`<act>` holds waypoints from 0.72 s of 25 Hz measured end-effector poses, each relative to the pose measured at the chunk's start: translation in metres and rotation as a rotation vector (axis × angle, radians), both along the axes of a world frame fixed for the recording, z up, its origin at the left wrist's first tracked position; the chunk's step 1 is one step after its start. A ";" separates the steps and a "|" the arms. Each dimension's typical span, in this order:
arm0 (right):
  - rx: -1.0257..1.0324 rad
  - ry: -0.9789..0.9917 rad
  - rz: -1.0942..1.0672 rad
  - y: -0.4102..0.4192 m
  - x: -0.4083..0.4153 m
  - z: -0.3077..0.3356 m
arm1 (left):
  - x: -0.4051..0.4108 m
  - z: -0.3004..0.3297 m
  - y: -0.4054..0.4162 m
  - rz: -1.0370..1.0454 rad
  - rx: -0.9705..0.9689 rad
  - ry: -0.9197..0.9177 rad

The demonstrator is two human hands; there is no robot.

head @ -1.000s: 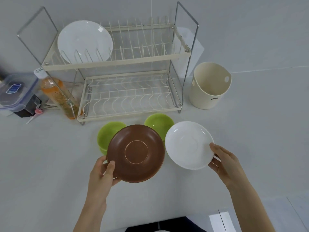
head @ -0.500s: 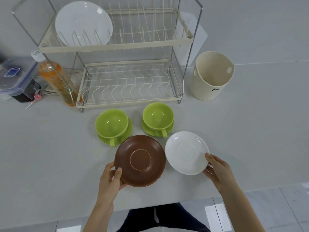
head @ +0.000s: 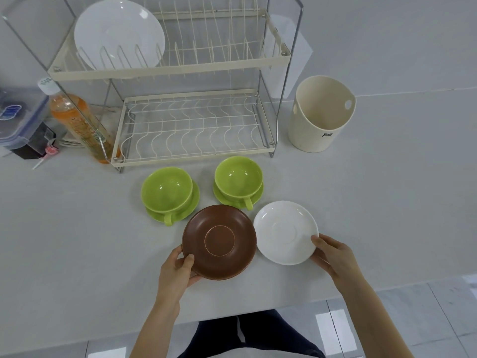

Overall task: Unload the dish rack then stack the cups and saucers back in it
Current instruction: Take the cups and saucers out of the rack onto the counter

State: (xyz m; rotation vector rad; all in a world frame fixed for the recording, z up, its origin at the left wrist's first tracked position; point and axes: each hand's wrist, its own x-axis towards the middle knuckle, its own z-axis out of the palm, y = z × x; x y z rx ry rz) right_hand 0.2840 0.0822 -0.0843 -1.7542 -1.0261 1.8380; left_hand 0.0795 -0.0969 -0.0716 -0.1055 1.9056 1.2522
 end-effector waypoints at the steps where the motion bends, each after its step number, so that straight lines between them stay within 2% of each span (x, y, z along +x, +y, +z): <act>1: 0.008 -0.012 0.034 0.001 0.001 0.000 | -0.001 -0.001 0.001 -0.008 -0.014 0.010; 8: 0.120 -0.212 0.221 0.003 0.001 -0.006 | -0.003 -0.001 0.005 -0.157 -0.143 0.190; 12: 0.198 -0.318 0.256 0.002 0.001 -0.006 | -0.008 -0.001 0.004 -0.222 -0.188 0.250; 15: 0.259 -0.347 0.272 0.004 -0.001 0.004 | -0.010 0.000 0.003 -0.346 -0.283 0.395; 18: 0.420 -0.397 0.390 0.005 -0.010 0.017 | -0.009 0.006 0.005 -0.471 -0.386 0.553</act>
